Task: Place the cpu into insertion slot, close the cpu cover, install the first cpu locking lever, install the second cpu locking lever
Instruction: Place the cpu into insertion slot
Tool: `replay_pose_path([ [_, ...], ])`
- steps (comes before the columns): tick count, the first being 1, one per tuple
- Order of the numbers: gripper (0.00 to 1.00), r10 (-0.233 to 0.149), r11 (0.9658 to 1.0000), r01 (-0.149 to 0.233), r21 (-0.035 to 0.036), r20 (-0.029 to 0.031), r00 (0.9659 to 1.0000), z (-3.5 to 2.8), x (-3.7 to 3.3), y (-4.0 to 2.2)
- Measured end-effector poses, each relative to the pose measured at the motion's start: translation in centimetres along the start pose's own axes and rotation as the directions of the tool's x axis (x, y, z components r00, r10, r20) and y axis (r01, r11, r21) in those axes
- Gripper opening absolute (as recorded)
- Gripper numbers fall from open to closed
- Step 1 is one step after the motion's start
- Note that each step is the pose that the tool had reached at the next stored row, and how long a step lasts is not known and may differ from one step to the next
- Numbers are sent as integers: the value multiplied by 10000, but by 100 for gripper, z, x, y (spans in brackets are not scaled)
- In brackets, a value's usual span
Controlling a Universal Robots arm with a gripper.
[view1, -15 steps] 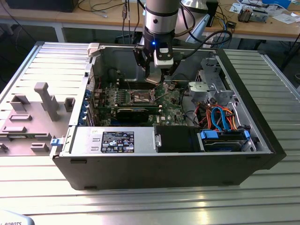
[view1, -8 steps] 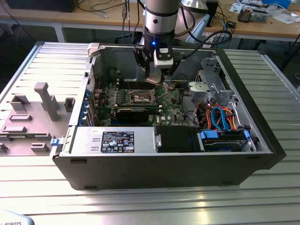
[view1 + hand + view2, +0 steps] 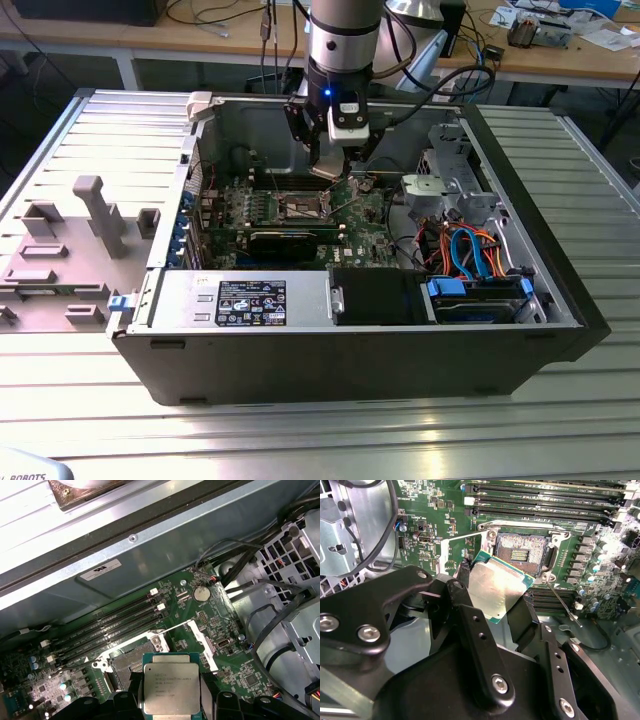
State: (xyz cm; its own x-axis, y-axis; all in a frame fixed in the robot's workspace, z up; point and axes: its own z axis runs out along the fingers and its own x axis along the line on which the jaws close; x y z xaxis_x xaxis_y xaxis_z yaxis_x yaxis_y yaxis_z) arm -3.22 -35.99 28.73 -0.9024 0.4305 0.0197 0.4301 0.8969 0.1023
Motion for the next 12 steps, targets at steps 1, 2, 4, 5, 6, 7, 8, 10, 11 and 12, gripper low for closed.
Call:
replay_pose_path([
  [1, 54, 21, 10000, -21, 0, 2, 10000, 0, 0, 0],
  [2, 54, 35, 10000, -35, -1, 4, 10000, 0, 0, 0],
  [4, 54, 62, 10000, -62, -1, 7, 10000, 1, 1, 0],
  [5, 54, 81, 10000, -81, -2, 9, 10000, 1, 1, 0],
  [6, 54, 100, 9999, -100, -2, 11, 9999, 1, 1, 0],
  [7, 54, 128, 9999, -128, -1, 15, 9999, 1, 1, -1],
  [8, 54, 147, 9999, -147, 0, 18, 9999, 2, 1, -1],
  [10, 54, 190, 9998, -190, 8, 26, 9998, 2, 1, -1],
  [11, 54, 205, 9998, -205, 9, 28, 9998, 1, 1, -1],
  [12, 54, 217, 9998, -217, 8, 29, 9998, 1, 1, -1],
])
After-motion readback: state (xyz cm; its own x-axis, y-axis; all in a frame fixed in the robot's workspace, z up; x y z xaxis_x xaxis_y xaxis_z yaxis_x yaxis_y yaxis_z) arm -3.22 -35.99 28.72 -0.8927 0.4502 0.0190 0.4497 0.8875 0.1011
